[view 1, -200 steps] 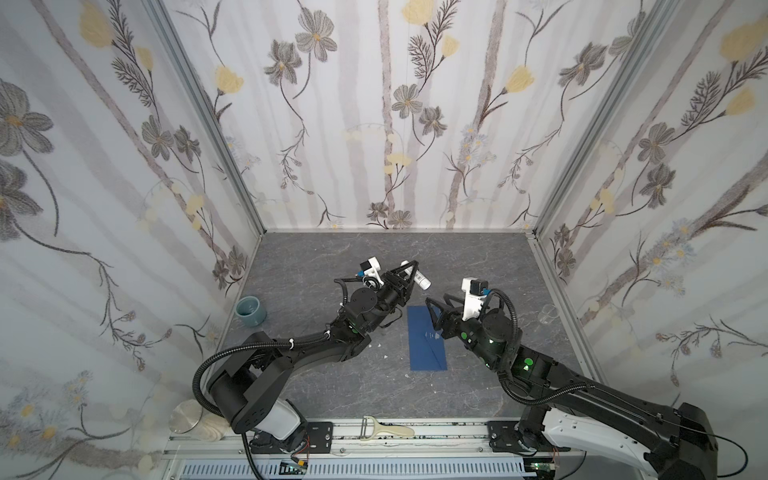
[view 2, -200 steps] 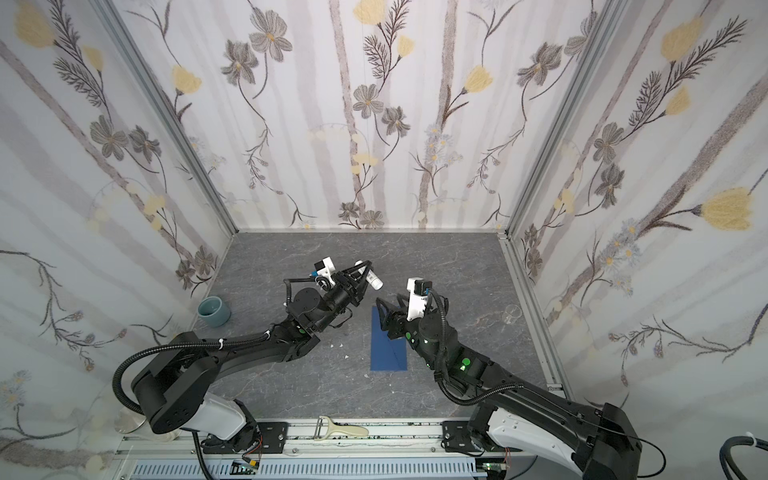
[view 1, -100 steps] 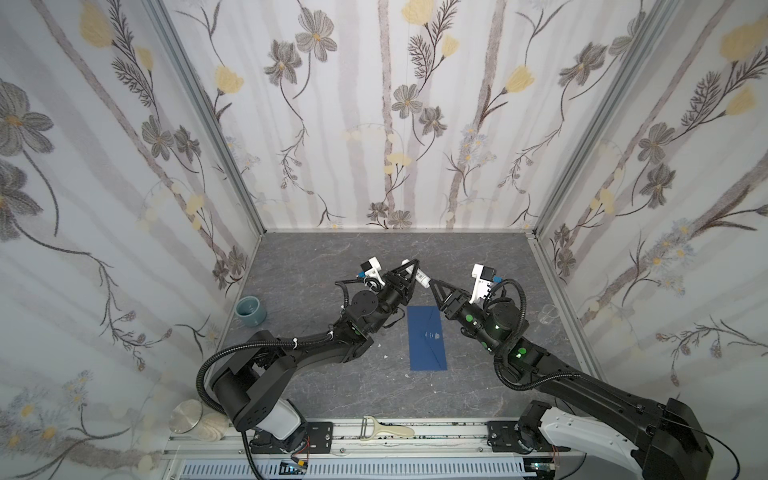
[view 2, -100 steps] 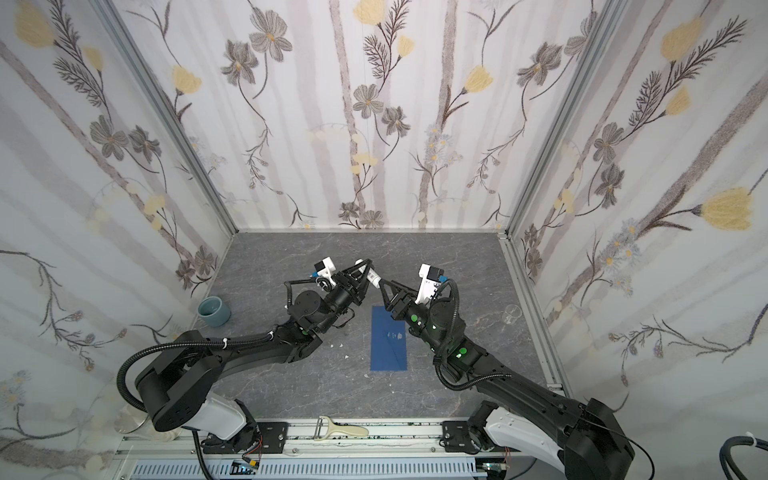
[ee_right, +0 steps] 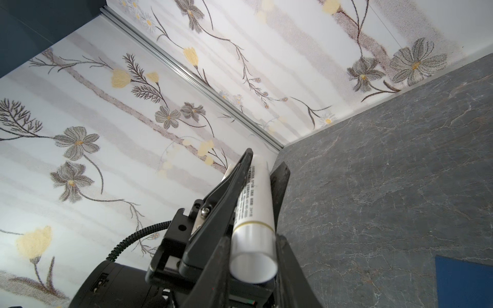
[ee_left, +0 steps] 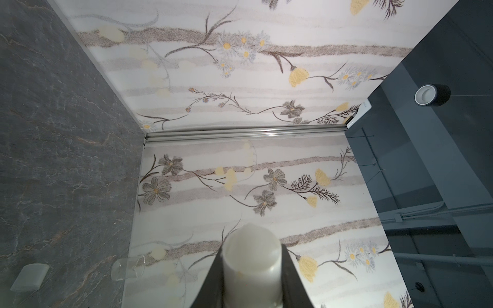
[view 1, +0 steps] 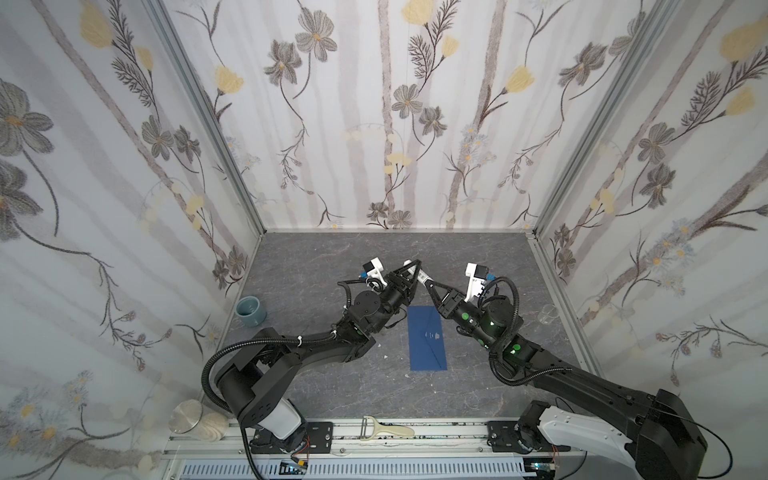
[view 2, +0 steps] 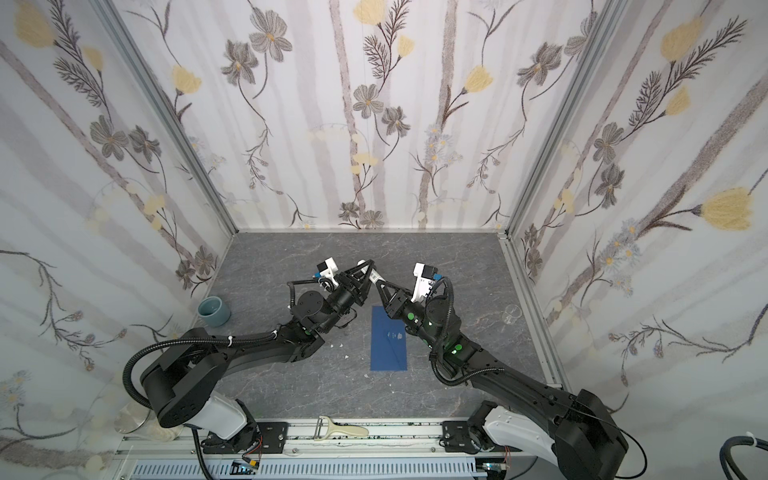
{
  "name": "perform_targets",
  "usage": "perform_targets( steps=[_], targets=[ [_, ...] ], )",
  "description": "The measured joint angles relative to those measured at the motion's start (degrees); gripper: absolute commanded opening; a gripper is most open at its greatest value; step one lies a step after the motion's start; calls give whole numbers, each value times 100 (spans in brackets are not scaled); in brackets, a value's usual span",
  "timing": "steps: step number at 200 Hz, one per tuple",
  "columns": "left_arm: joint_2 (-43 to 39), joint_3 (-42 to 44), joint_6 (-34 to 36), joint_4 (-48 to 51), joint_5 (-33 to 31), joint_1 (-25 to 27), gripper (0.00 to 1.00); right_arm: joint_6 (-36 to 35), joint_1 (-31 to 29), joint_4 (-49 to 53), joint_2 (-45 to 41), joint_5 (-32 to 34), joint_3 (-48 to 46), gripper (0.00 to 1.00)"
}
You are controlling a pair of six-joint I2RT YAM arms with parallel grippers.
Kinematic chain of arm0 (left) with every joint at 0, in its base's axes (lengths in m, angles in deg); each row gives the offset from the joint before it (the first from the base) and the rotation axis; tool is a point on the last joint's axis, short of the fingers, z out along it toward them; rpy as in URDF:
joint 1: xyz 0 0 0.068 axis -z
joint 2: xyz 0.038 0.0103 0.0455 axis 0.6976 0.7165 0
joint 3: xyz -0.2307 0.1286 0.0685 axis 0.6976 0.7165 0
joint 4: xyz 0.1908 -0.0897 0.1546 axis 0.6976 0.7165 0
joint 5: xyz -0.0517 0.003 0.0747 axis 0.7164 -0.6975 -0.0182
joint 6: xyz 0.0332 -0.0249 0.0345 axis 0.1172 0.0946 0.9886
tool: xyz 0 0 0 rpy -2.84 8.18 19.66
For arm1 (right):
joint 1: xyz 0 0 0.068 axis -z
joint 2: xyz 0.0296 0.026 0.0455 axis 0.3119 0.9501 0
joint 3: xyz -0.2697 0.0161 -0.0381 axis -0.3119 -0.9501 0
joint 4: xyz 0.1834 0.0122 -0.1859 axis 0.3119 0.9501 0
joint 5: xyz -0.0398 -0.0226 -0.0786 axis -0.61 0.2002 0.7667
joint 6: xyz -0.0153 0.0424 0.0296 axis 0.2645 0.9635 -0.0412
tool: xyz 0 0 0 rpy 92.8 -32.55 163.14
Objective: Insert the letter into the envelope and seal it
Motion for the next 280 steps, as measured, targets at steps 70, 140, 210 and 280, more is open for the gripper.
perform_targets(
  steps=[70,140,210,280],
  targets=[
    [17,-28,-181,-149,-57,-9,0,-741,-31,1104,-59,94,627,14],
    [35,-28,-498,-127,164,-11,0,-2756,-708,3003,-2,1539,1593,12],
    [-57,-9,-531,291,514,-20,0,-5045,-1626,3644,332,3497,1908,14],
    [-181,4,-474,826,699,-48,0,-7044,-2321,3451,957,5219,1926,13]
  ],
)
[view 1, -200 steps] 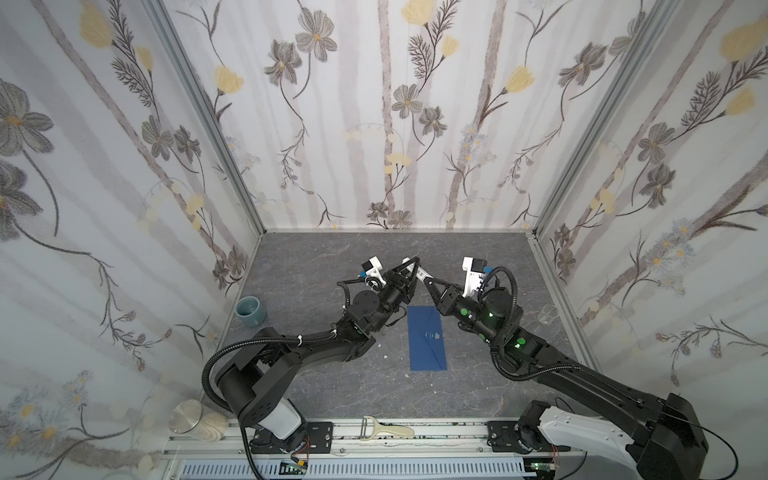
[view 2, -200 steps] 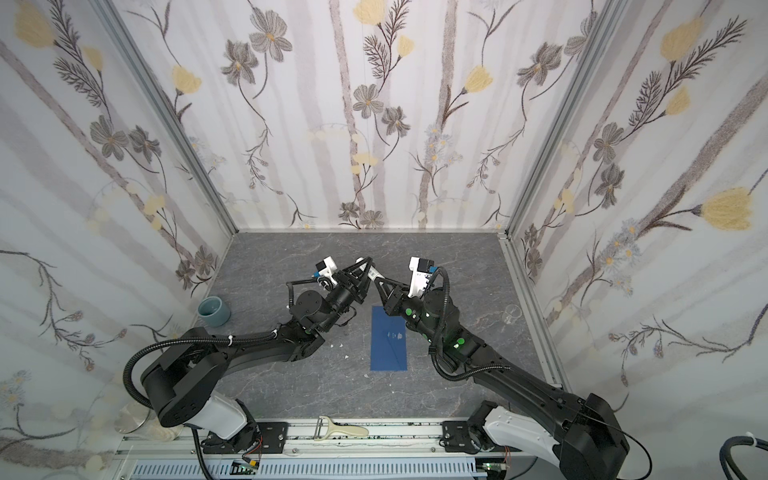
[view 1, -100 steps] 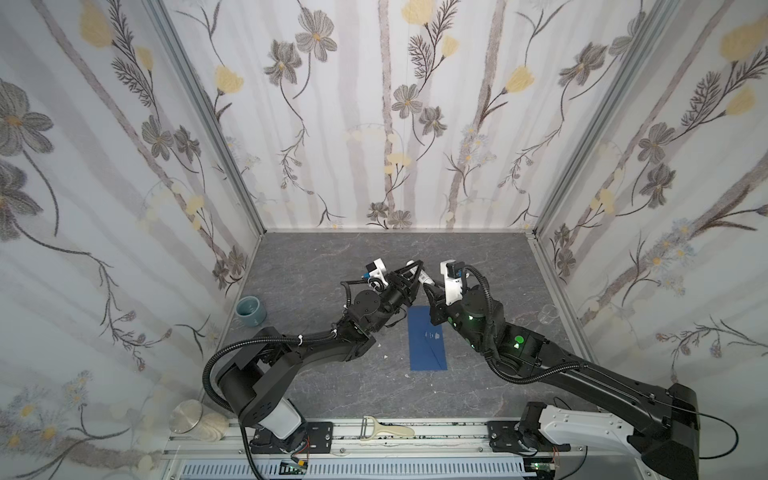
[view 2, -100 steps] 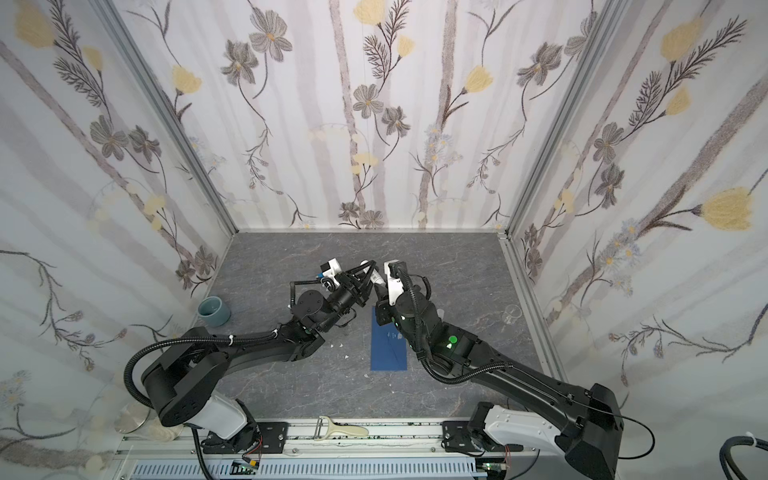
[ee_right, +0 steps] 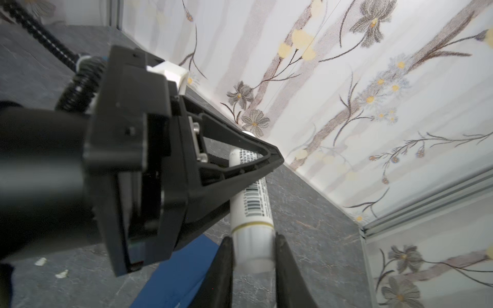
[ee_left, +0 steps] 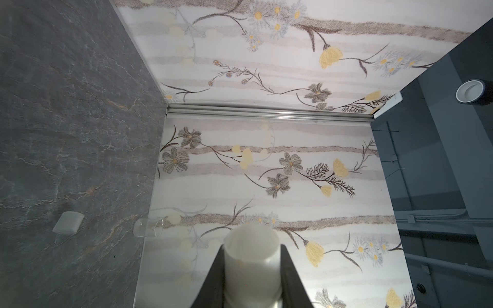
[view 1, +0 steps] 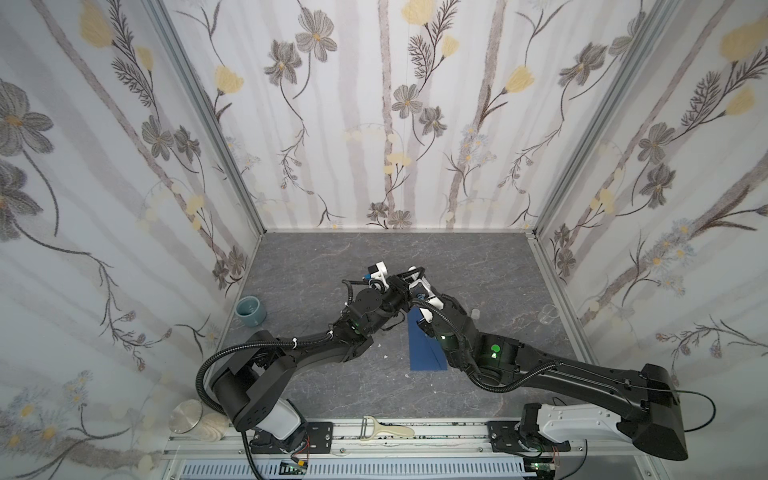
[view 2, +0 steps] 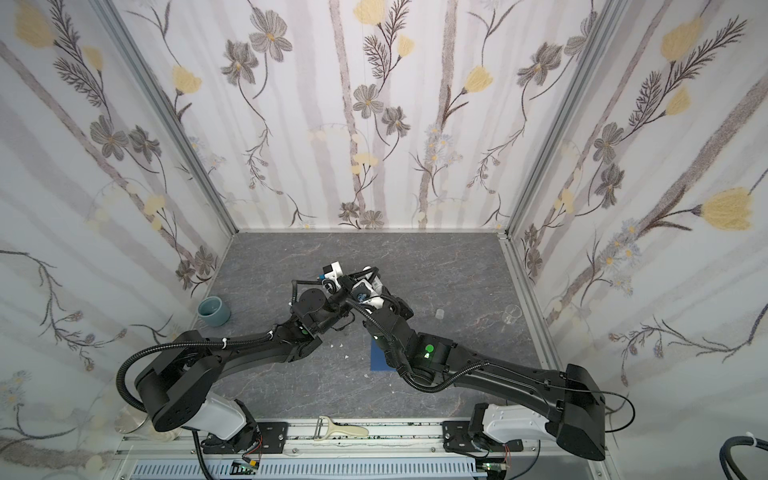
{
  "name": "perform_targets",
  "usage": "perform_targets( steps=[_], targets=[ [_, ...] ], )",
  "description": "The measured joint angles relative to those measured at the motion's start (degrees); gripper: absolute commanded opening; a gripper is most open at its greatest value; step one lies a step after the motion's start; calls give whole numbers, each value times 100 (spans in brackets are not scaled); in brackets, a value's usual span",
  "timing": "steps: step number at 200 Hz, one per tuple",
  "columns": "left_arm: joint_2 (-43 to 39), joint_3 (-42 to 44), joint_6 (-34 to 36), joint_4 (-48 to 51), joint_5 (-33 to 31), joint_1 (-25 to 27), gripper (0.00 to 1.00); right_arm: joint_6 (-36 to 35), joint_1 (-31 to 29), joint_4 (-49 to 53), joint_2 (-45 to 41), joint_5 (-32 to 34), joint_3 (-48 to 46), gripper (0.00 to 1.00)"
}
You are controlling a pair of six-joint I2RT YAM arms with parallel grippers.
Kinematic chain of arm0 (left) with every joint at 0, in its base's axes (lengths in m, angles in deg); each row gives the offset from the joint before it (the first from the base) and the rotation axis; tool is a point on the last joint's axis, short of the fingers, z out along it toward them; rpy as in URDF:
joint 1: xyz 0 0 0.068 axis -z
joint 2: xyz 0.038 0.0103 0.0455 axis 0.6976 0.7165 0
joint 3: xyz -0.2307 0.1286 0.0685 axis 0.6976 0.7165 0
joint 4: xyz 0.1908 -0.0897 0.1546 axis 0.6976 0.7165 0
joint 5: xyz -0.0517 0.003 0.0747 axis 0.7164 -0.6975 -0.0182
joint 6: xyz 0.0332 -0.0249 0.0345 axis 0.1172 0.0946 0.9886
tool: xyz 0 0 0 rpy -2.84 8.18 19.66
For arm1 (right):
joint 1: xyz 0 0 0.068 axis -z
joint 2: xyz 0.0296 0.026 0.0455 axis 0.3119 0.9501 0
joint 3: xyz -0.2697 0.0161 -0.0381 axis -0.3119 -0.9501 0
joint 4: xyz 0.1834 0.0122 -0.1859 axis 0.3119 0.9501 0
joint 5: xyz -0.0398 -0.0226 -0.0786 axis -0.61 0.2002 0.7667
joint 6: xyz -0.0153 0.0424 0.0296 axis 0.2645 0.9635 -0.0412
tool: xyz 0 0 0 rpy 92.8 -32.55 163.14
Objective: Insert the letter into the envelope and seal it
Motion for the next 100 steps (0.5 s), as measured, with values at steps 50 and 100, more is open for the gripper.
perform_targets(
  steps=[50,100],
  targets=[
    [-13,0,50,284,201,-7,0,-1102,-326,-542,350,1005,-225,26],
    [-157,17,35,-31,197,-24,0,17,-98,-17,-74,94,17,62]
  ],
)
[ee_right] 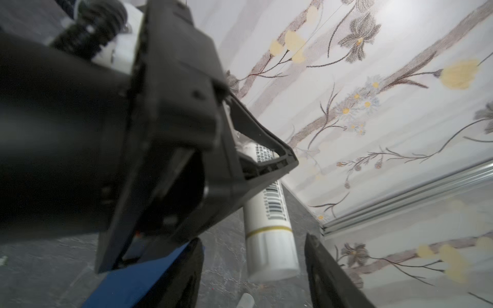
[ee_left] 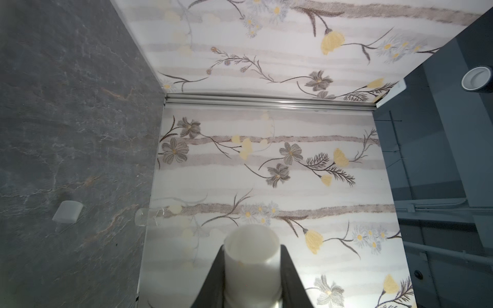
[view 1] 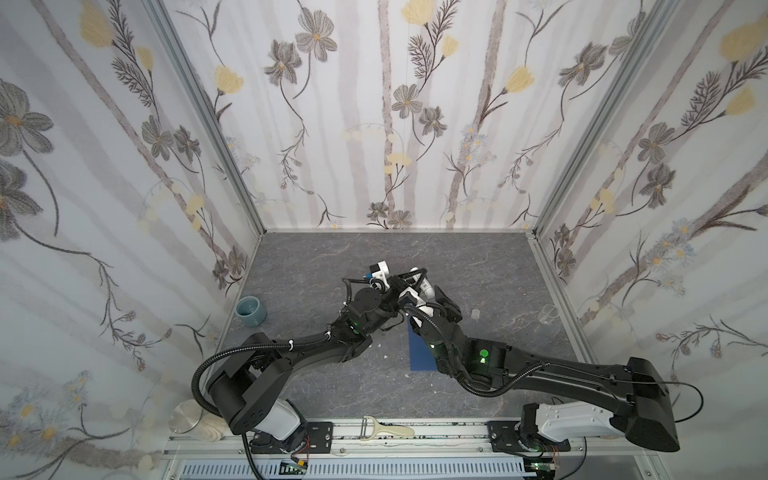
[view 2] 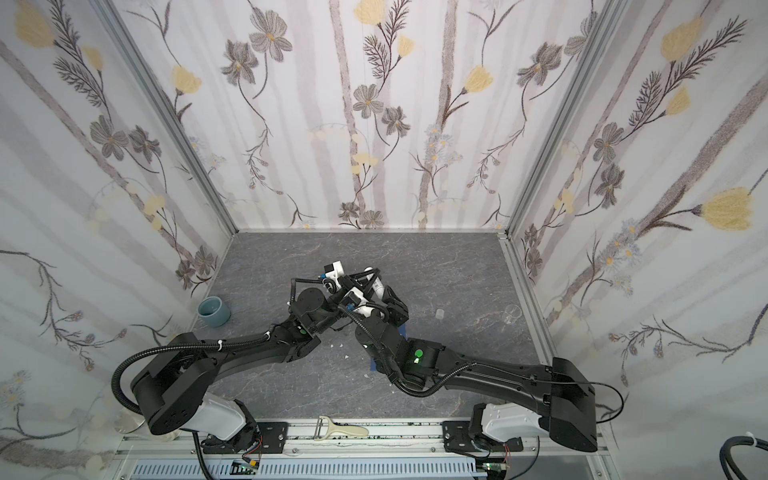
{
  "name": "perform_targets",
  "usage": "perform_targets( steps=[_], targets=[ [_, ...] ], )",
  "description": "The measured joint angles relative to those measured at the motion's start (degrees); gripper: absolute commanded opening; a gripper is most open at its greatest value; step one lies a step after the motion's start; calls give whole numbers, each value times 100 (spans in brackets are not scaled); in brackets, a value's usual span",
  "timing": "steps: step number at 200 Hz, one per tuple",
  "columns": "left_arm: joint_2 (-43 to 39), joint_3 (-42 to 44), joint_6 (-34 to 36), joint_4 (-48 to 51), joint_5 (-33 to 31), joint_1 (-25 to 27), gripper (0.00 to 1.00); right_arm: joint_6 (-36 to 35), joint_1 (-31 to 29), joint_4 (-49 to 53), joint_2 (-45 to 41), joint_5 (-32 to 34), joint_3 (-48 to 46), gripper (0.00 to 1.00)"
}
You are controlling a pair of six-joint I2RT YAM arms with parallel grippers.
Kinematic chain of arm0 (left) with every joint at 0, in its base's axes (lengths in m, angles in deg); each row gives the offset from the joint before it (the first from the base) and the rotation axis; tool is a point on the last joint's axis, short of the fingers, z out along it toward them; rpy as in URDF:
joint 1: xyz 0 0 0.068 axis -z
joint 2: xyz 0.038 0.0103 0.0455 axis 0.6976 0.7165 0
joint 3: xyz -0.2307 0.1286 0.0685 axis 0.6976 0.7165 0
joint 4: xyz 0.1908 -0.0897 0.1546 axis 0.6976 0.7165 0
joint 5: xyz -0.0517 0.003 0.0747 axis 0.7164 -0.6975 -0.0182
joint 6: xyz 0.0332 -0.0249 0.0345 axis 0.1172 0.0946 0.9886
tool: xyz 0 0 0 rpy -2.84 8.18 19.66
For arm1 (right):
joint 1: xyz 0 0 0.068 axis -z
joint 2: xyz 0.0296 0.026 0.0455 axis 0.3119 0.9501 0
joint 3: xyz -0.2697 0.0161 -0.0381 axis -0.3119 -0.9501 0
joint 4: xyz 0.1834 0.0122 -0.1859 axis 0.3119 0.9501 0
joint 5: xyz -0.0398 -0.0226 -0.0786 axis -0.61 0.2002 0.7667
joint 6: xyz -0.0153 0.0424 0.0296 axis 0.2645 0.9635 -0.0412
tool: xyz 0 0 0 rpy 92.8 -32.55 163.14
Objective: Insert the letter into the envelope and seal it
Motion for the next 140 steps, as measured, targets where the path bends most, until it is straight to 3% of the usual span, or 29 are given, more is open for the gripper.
perform_targets(
  steps=[23,64,115,140],
  targets=[
    [-76,39,101,-70,-122,2,0,1320,474,20,-732,-1191,-216,65],
    [-42,-50,280,-164,-407,-70,0,3807,1541,-911,-1926,-3276,-1539,68],
    [103,-140,389,-195,-433,-31,0,5788,2245,-2315,-1843,-4911,-2050,68],
    [111,-140,400,-199,-446,-24,0,6367,2444,-2826,-1606,-5250,-2105,65]
  ],
)
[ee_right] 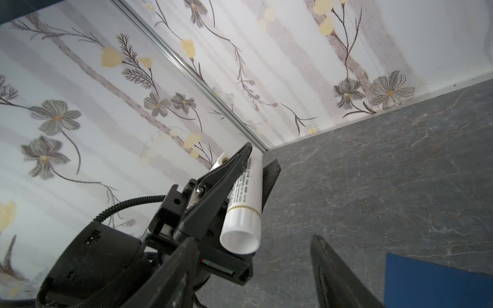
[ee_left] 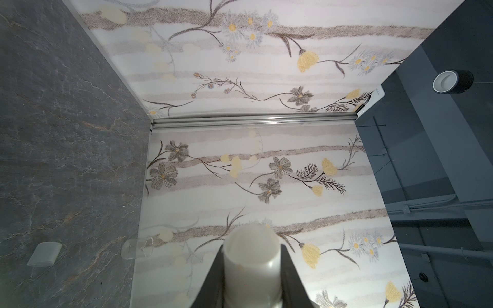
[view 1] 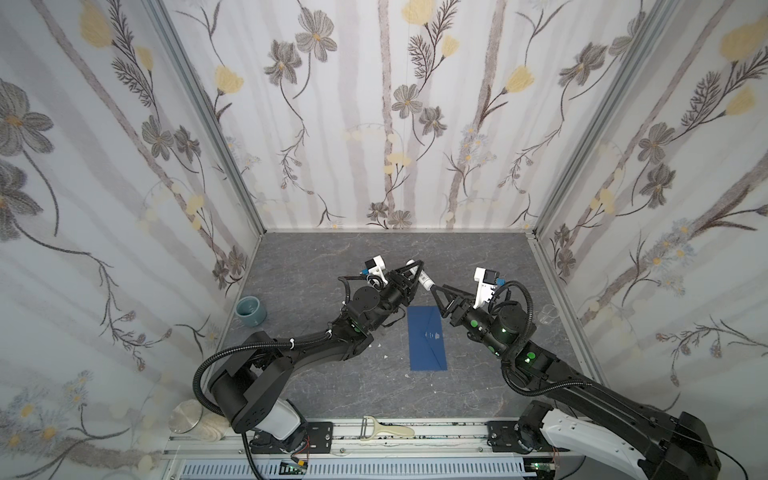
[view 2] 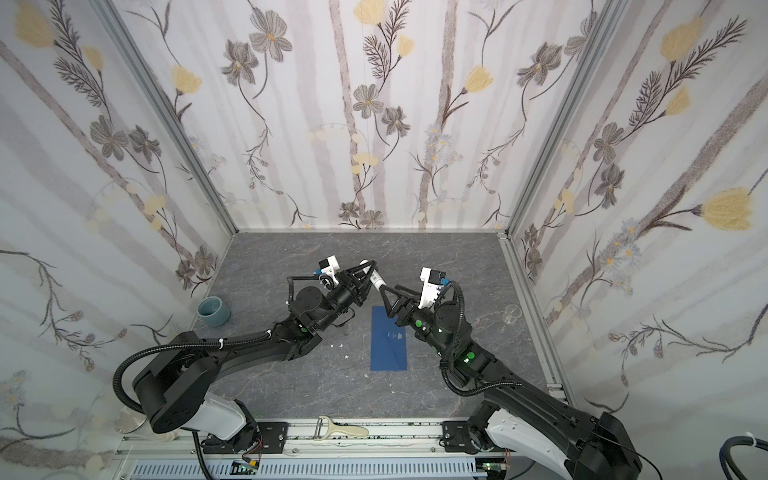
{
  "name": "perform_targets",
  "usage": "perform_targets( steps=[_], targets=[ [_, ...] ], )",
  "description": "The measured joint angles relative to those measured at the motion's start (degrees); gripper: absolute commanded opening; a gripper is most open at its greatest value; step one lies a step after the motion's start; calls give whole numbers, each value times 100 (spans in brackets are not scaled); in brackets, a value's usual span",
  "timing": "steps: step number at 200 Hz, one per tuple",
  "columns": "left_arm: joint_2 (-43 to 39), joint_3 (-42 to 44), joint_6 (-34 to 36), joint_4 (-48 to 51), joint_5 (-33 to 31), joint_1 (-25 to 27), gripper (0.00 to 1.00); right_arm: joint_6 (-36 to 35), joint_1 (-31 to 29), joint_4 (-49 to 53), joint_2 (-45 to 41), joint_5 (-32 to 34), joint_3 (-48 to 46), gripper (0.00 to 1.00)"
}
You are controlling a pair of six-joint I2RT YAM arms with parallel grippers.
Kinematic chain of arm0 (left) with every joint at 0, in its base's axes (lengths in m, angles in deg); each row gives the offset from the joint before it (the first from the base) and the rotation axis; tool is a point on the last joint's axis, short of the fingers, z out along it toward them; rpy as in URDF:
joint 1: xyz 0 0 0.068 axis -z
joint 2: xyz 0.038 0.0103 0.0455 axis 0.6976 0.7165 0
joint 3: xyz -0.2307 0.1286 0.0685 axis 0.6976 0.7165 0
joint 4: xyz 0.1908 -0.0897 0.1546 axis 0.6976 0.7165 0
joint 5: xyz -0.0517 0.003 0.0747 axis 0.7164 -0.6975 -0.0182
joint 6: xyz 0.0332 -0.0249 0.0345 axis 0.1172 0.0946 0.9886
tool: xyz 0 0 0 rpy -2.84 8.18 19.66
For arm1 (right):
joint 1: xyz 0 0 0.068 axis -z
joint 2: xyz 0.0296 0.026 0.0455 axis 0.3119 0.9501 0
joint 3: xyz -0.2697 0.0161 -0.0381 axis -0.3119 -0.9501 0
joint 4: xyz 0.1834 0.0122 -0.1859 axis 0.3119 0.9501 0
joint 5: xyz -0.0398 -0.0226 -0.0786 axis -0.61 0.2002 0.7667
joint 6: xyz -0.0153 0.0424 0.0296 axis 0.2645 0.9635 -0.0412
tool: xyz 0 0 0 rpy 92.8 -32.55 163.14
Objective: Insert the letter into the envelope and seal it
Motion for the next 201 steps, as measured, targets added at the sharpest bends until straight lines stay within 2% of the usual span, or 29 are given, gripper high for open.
perform_targets(
  steps=[27,59,118,167,201],
  targets=[
    [33,0,0,0,0,0,0,385,87,-391,214,-356,-2,55],
    [55,-4,2,-2,0,0,0,621,138,-590,389,-483,7,43],
    [111,-48,15,-46,2,0,0,813,155,-619,542,-542,15,32],
    [122,-63,20,-46,-4,-2,0,852,166,-621,586,-540,28,28],
    [151,-63,17,-74,9,0,0,852,190,-610,586,-546,39,33]
  ],
)
